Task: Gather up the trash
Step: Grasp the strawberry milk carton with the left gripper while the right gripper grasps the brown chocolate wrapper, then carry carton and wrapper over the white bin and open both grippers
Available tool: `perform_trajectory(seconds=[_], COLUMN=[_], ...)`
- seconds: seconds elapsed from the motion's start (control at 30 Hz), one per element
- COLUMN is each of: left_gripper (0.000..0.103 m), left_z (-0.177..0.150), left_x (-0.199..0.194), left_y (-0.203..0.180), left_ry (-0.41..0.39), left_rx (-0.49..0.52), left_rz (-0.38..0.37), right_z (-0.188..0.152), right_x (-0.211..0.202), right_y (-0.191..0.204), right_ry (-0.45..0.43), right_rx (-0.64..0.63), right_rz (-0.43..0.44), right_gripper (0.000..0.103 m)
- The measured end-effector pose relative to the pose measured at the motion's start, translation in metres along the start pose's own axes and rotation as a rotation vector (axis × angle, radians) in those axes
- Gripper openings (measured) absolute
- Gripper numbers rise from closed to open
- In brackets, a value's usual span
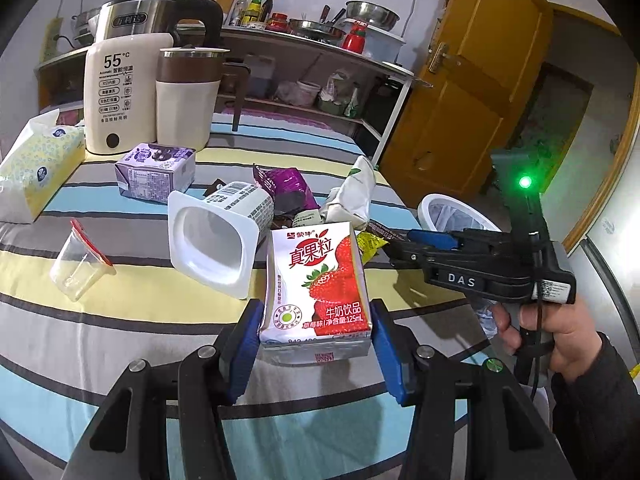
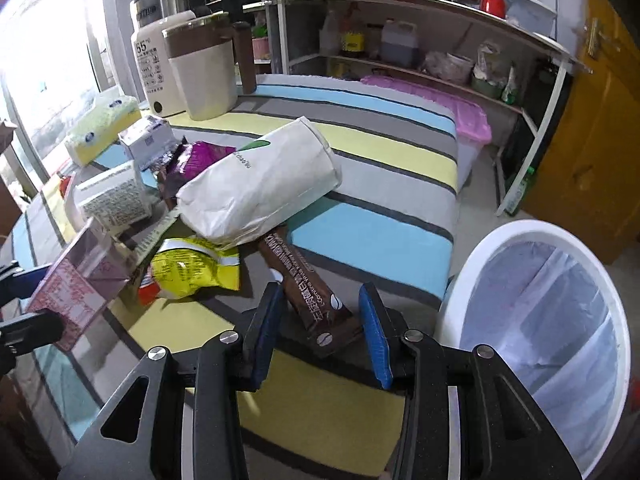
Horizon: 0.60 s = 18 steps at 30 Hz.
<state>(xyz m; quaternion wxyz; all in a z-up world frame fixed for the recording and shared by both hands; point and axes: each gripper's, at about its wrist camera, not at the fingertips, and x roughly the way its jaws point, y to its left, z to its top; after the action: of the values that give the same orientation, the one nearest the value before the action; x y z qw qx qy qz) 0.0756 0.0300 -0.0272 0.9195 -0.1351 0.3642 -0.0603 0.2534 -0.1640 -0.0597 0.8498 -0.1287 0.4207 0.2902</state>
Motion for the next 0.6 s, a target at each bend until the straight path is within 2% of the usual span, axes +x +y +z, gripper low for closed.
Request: perform_trajectory(seconds=[0.03,0.07,0.3,0.6], left_gripper=[0.053,0.053,0.053,0.053], left_z=[0.0,0.0,-0.003,-0.01], left_x=[0.0,-0.001,-0.005,-0.019], left_y=[0.0,-0.001,-0.005,-0.017], left_ry=[-0.001,-0.001,-0.009,-0.026], left_rx=[0.0,0.001,0.012,0.037], left_rz=[0.001,0.001,0.005,0.005], right_z=[-0.001,-0.003,-0.031,-0.062], right_x=[-0.002,-0.004,-0.028,-0.073], right_y=[0.0,0.001,0.009,0.016], right_ry=[0.001,0.0,-0.01,-0.081], right_rx=[0.004,0.009,0.074,0.196], right_rz=[0.006,0.006,0.004,0.023], right_gripper=[0.024,0.023,0.021,0.021])
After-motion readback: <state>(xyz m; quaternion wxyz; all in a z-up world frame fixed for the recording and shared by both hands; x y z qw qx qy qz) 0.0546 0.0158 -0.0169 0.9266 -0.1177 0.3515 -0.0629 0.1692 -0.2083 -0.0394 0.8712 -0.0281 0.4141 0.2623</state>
